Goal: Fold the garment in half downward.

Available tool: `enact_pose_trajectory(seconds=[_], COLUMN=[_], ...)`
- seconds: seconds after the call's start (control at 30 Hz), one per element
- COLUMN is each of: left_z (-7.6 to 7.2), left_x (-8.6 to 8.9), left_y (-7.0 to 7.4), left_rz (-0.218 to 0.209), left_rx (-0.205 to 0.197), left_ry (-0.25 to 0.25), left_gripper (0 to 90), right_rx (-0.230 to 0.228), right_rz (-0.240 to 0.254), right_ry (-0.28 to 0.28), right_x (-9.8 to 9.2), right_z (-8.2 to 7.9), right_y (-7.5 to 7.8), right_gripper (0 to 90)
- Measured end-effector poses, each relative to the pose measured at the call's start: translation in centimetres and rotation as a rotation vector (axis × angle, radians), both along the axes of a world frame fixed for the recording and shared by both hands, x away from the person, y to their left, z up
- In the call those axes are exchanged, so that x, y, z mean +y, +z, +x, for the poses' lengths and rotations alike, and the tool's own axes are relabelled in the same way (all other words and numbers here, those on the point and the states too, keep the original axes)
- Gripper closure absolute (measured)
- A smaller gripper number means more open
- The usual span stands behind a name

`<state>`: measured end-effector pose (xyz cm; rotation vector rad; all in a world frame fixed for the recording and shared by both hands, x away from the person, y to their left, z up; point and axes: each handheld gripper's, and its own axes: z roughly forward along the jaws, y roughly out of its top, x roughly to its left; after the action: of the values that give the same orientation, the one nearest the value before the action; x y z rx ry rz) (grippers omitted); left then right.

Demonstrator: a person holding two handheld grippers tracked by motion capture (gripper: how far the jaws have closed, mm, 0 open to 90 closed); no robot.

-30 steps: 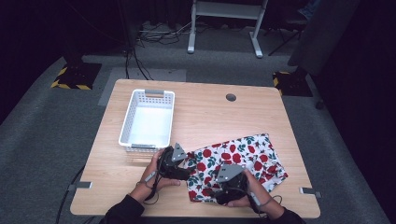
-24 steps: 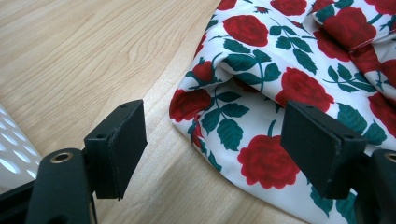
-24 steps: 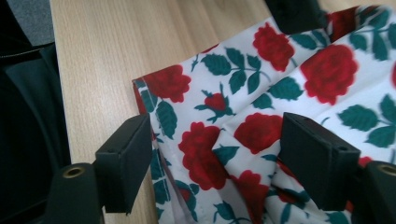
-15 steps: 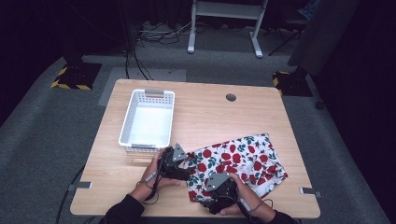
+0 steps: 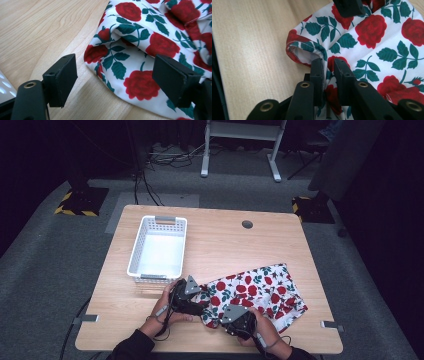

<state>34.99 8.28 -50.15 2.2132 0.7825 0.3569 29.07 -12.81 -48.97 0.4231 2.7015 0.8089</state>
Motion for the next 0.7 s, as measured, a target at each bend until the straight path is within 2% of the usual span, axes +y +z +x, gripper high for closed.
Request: enact_pose_trajectory(seconds=[0.2,0.23,0.37,0.43,0.5,0.7], left_z=[-0.2,-0.2,-0.3,-0.3,-0.2,-0.5], left_x=[-0.2,-0.4,-0.5,-0.3,-0.1,0.2], left_y=[-0.1,-0.4,-0.4,-0.4,-0.2,0.0], left_rz=[0.024,0.047,0.056,0.048,0.048,0.061], left_rx=[-0.008,-0.001,0.001,0.016,0.032,0.032], left_ry=[-0.005,-0.017,-0.038,-0.055,-0.071,-0.099], left_gripper=[26.1,26.6,30.9,36.9,46.8,69.4], right_rx=[0.027,0.028,0.032,0.036,0.045,0.048], right_rz=[0.031,0.033,0.057,0.06,0.064,0.07], right_ry=[0.06,0.068,0.072,0.074,0.076,0.083], right_x=[0.4,0.4,0.4,0.3,0.3,0.3], right_z=[-1.0,-1.1,-1.2,-1.3,-1.3,-1.2], right_y=[0.0,0.0,-0.1,-0.1,0.0,-0.1], right_gripper=[79.6,79.7,80.6,81.2,82.5,82.9])
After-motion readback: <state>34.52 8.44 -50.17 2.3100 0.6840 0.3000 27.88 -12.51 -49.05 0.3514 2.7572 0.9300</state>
